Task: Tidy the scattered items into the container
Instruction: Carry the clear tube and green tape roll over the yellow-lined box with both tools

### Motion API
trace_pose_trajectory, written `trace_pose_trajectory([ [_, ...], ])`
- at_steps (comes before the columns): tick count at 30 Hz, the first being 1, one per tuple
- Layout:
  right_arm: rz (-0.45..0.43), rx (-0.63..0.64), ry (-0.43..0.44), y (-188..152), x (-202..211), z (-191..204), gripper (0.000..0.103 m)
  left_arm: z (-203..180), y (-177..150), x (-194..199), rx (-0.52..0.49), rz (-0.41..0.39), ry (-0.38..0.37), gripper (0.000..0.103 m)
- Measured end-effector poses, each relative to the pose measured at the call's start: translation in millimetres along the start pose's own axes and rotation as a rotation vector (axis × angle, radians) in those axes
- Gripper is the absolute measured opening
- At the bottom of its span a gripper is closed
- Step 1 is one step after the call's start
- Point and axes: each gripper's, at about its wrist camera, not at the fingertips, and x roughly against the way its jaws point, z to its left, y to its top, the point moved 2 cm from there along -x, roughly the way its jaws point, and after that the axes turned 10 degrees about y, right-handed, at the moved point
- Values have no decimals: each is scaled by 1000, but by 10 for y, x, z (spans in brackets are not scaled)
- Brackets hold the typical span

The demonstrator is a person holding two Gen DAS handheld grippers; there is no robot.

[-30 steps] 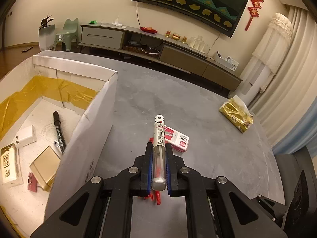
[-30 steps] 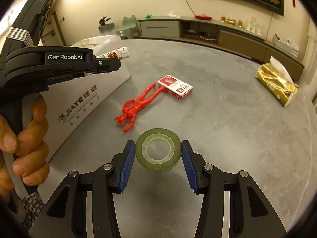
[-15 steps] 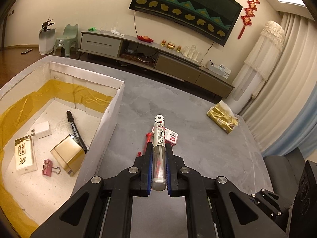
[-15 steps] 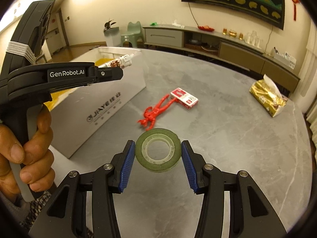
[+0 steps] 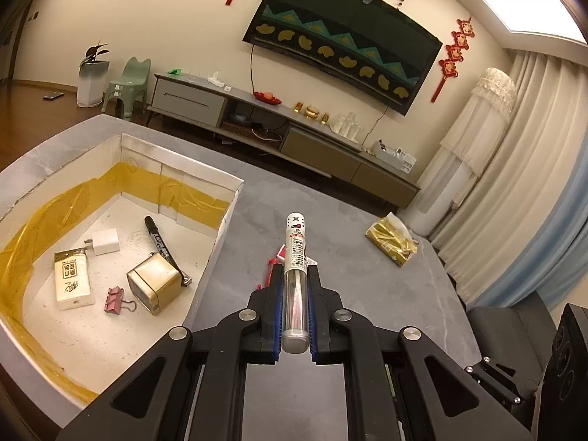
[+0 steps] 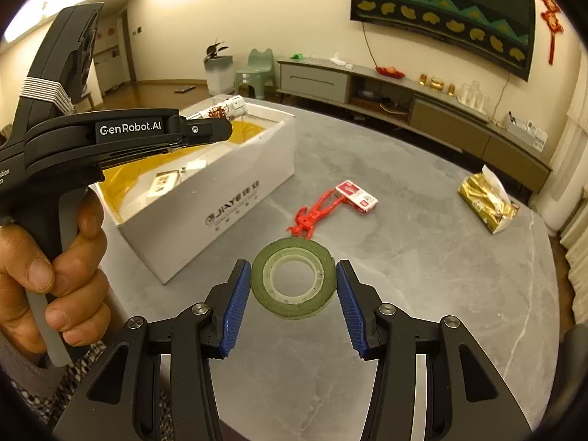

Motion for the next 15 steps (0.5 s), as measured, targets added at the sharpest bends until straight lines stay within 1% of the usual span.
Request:
trace_pose_trajectory([
  [7, -17, 38, 3, 38, 154, 207, 50, 162, 39, 259, 43, -43, -12, 11],
  [15, -29, 91, 20, 174, 197, 454, 50, 394, 121, 465, 94, -89, -8, 11],
])
